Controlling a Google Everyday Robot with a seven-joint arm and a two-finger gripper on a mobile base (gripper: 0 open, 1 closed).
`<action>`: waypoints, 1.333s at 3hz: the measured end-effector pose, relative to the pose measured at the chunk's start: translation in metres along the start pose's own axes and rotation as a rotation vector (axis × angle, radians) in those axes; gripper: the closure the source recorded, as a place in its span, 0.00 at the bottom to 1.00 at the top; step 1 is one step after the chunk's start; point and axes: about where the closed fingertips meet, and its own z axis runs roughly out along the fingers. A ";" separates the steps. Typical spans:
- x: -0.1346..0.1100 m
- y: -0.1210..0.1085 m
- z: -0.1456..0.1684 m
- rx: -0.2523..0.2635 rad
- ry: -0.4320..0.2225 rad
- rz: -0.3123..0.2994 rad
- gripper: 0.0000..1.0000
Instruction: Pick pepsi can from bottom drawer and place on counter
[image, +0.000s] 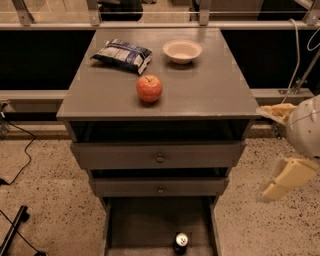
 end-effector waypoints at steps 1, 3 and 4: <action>0.001 0.000 0.001 0.003 -0.003 -0.001 0.00; 0.046 0.022 0.082 0.084 -0.189 0.065 0.00; 0.053 0.017 0.114 0.135 -0.396 0.123 0.00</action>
Offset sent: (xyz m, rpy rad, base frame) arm 0.0314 -0.0143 -0.0959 0.1662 -0.2493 -0.0270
